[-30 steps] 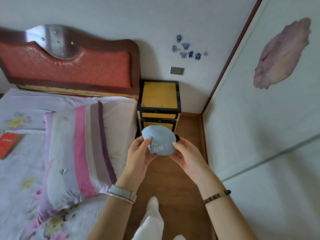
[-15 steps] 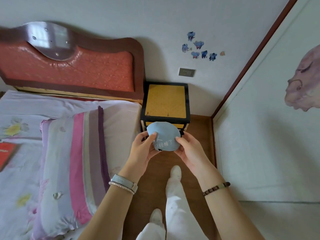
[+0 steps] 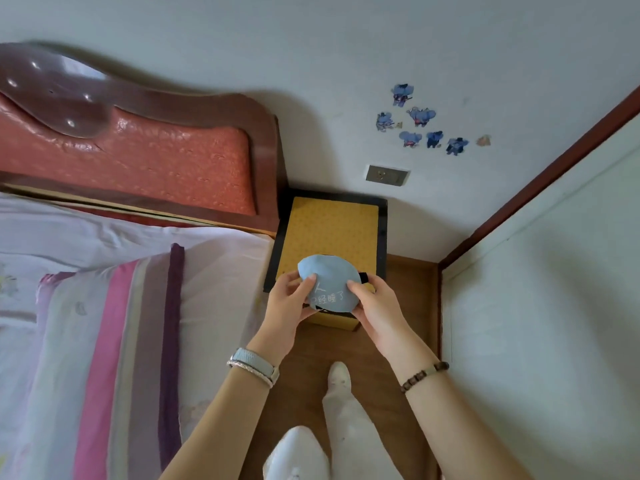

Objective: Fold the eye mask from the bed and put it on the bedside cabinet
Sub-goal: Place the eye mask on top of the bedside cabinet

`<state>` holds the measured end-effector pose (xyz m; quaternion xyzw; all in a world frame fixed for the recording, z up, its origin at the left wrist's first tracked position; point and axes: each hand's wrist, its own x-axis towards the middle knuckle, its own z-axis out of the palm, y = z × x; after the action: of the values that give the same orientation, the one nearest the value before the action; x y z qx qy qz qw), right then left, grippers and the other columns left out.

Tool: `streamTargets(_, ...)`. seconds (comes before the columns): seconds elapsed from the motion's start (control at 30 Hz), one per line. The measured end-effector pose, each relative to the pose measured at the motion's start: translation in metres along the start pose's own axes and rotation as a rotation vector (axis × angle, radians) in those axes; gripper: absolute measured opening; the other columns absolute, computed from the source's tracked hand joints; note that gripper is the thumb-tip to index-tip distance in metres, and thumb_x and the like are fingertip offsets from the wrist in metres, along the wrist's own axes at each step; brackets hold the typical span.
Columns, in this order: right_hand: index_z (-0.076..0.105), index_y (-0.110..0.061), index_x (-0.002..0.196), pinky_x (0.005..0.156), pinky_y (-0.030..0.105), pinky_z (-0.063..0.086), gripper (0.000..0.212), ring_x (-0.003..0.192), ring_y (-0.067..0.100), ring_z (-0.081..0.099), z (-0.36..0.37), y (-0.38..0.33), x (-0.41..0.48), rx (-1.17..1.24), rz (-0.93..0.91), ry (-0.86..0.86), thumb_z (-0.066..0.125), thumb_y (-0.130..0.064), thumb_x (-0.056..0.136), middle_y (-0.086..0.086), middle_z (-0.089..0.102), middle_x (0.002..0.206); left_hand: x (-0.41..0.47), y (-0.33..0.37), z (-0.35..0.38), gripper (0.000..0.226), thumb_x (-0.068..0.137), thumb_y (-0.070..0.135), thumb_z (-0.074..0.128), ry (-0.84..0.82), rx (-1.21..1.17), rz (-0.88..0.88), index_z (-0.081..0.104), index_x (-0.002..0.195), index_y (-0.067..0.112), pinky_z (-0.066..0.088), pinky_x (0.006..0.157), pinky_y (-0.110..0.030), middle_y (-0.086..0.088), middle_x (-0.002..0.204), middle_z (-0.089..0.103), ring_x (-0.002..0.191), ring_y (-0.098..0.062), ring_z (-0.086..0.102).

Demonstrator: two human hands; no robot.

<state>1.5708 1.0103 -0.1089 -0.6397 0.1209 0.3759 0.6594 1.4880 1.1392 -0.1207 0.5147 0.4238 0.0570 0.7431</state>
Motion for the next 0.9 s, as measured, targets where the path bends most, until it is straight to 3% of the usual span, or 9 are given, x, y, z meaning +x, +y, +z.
streamTargets(0.1,0.053,-0.009,0.13,0.097,0.047,0.055,0.037,0.112,0.027,0.063,0.004,-0.006,0.049,-0.056,0.042,0.007,0.061,-0.011,0.094,0.012,0.062,0.119,0.046,0.0,0.006,0.045,0.093,0.027,0.063,0.043,0.054,-0.024,0.052,0.133,0.01,0.059,0.084,-0.03,-0.01,0.119,0.064,0.108,-0.02,0.065)
streamTargets(0.23,0.057,-0.011,0.124,0.095,0.045,0.055,0.03,0.107,0.024,0.064,0.012,0.0,0.112,-0.124,0.085,0.024,0.06,-0.011,0.094,0.01,0.062,0.115,0.105,-0.013,0.008,0.049,0.093,0.024,0.063,0.08,0.076,-0.084,0.05,0.136,0.004,0.054,0.098,-0.042,-0.015,0.125,0.063,0.114,-0.026,0.064)
streamTargets(0.4,0.054,-0.01,0.123,0.092,0.046,0.056,0.025,0.112,0.029,0.061,0.028,0.016,0.188,-0.103,0.18,0.055,0.054,-0.014,0.098,0.014,0.058,0.129,0.177,-0.033,0.003,0.045,0.092,0.025,0.065,0.124,0.081,-0.122,0.049,0.132,0.01,0.057,0.078,-0.027,-0.004,0.11,0.065,0.098,-0.014,0.066)
streamTargets(0.53,0.046,-0.007,0.139,0.072,0.032,0.056,0.041,0.108,0.026,0.059,0.035,0.035,0.242,-0.055,0.253,0.078,0.052,-0.016,0.1,0.011,0.054,0.129,0.237,-0.056,-0.004,0.043,0.091,0.025,0.067,0.116,0.138,-0.134,0.048,0.128,0.017,0.057,0.072,-0.025,0.0,0.101,0.065,0.092,-0.012,0.067)
streamTargets(0.67,0.048,-0.006,0.136,0.084,0.039,0.056,0.038,0.113,0.028,0.06,0.038,0.053,0.285,-0.027,0.303,0.116,0.05,-0.021,0.101,0.015,0.055,0.135,0.282,-0.077,-0.008,0.041,0.092,0.023,0.065,0.102,0.179,-0.153,0.047,0.129,0.017,0.056,0.067,-0.022,0.001,0.098,0.063,0.09,-0.01,0.066)
streamTargets(0.73,0.047,-0.009,0.137,0.083,0.04,0.056,0.039,0.11,0.027,0.062,0.04,0.06,0.301,-0.012,0.33,0.131,0.047,-0.026,0.102,0.014,0.058,0.131,0.297,-0.086,-0.008,0.042,0.092,0.022,0.065,0.116,0.2,-0.168,0.048,0.13,0.017,0.055,0.067,-0.022,0.003,0.096,0.062,0.087,-0.008,0.064)
streamTargets(0.83,0.043,-0.011,0.141,0.061,0.029,0.054,0.043,0.087,0.016,0.065,0.045,0.066,0.313,0.001,0.368,0.142,0.043,-0.031,0.103,0.007,0.064,0.107,0.31,-0.095,-0.008,0.041,0.092,0.02,0.065,0.164,0.218,-0.193,0.05,0.13,0.015,0.056,0.07,-0.025,0.004,0.095,0.062,0.085,-0.007,0.062)
streamTargets(0.9,0.043,-0.012,0.141,0.056,0.026,0.052,0.044,0.082,0.013,0.064,0.046,0.069,0.318,-0.021,0.372,0.168,0.042,-0.034,0.103,0.004,0.063,0.099,0.314,-0.097,-0.007,0.042,0.091,0.02,0.065,0.189,0.229,-0.206,0.051,0.13,0.015,0.058,0.074,-0.029,0.0,0.1,0.064,0.087,-0.01,0.063)
